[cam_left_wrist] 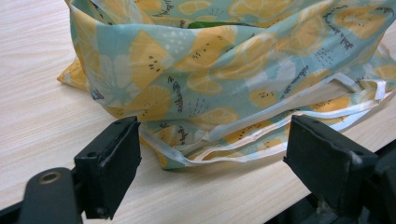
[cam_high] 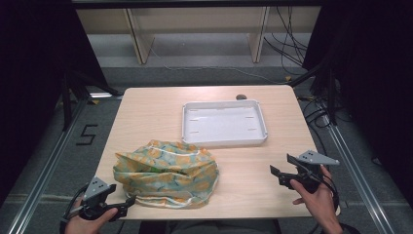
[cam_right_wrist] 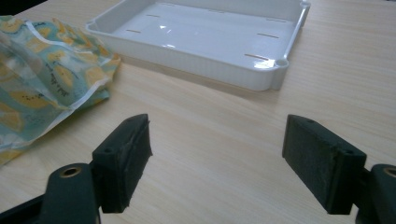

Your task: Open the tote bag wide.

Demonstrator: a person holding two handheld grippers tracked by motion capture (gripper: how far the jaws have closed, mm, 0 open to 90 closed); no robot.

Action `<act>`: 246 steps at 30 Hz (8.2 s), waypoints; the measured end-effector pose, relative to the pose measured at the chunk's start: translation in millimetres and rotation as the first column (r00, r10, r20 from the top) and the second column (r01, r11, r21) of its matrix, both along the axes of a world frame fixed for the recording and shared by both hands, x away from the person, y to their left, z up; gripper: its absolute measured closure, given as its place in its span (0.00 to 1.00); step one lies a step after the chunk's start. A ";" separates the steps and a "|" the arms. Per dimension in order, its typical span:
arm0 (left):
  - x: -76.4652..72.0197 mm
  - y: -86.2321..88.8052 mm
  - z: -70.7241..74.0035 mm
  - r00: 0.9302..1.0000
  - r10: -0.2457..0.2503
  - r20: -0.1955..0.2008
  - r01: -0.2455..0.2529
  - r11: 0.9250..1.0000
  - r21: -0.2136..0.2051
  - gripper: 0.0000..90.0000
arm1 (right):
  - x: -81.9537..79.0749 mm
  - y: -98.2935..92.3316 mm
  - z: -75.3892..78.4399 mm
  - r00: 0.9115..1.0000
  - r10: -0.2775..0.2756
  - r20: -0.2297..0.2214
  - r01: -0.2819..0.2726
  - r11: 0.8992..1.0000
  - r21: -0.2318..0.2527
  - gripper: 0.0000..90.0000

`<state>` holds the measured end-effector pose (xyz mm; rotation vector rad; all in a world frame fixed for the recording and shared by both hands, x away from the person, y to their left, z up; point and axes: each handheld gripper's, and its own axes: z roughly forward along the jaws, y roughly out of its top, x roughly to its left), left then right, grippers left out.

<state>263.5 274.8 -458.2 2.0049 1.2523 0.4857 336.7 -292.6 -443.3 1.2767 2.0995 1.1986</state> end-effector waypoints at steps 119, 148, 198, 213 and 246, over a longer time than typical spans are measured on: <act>12.0 -29.7 3.6 0.996 -0.081 0.035 0.086 0.981 -0.176 0.18 | 31.9 -11.0 1.7 0.908 0.408 -0.097 -0.416 0.907 -0.072 0.99; 43.7 -185.1 29.7 0.856 -0.512 0.073 0.513 0.858 0.007 0.24 | 19.9 29.3 19.3 0.878 0.479 -0.008 -0.479 0.878 -0.022 0.55; 42.4 -206.0 1.6 0.737 -0.673 -0.066 0.676 0.733 0.075 1.00 | 115.6 82.2 31.4 0.893 0.440 -0.092 -0.449 0.865 -0.223 1.00; 42.8 -217.8 26.3 0.756 -0.654 0.027 0.655 0.756 -0.003 0.69 | 134.0 80.1 36.5 0.903 0.424 -0.067 -0.429 0.888 -0.168 0.91; 195.8 -222.8 23.2 0.892 -0.452 0.002 0.452 0.891 0.044 0.98 | 22.0 79.2 -2.4 0.644 0.690 -0.331 -0.757 0.638 -0.142 0.99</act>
